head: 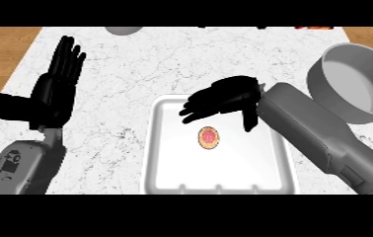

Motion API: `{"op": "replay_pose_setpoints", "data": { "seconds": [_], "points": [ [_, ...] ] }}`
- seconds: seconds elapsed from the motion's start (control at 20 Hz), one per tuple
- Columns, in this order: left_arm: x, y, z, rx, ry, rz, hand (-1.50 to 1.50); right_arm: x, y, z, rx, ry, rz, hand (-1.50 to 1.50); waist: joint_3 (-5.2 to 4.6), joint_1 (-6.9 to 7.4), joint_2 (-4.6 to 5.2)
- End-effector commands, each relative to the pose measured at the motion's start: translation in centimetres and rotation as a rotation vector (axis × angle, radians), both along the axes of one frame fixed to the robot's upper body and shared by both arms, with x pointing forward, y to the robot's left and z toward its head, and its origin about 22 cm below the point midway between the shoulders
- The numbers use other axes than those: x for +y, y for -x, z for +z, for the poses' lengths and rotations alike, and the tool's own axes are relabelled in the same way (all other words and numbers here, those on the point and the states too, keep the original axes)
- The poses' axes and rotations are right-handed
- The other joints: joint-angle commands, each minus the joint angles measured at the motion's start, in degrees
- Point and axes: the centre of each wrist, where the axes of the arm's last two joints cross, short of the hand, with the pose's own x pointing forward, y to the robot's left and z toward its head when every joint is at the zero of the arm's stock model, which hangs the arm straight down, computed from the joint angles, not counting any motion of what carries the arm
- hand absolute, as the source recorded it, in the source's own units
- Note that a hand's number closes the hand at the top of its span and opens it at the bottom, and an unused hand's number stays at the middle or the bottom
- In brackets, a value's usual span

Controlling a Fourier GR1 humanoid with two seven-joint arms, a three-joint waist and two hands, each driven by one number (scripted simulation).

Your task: Pick the cupcake from the tray and place it in the pot

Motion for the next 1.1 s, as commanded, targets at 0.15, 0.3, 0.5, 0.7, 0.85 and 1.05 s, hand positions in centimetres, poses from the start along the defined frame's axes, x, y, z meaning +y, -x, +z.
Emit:
{"op": "replay_pose_setpoints", "data": {
  "seconds": [0.15,0.3,0.5,0.7,0.85,1.05],
  "points": [
    [0.8,-0.8,0.7,0.007,0.005,0.027,0.0,0.6,-0.5,-2.3,0.094,-0.061,0.113,-1.5,0.0,-0.56,0.01],
    [1.0,-0.7,-0.8,0.018,0.003,0.037,0.0,1.2,0.8,-2.1,0.072,-0.044,0.131,-1.5,-0.03,-1.47,-0.35],
    [0.3,0.1,-2.4,0.019,0.007,0.026,0.0,2.8,1.5,-4.1,0.001,0.014,0.069,-1.5,-0.03,-1.4,-0.32],
    [0.4,-0.1,-1.3,0.013,0.006,0.019,0.0,3.0,2.2,-6.7,0.012,0.029,0.064,-1.5,-0.02,-1.22,-0.26],
    [1.5,-1.4,0.4,0.009,0.001,0.03,0.0,3.7,2.2,-7.6,0.01,0.006,0.062,-1.5,-0.01,-1.27,-0.16],
    [1.1,0.6,0.7,-0.009,-0.011,0.009,0.0,5.5,2.6,-9.2,0.041,0.001,0.075,-1.5,0.01,-0.61,-0.19]
  ]
}}
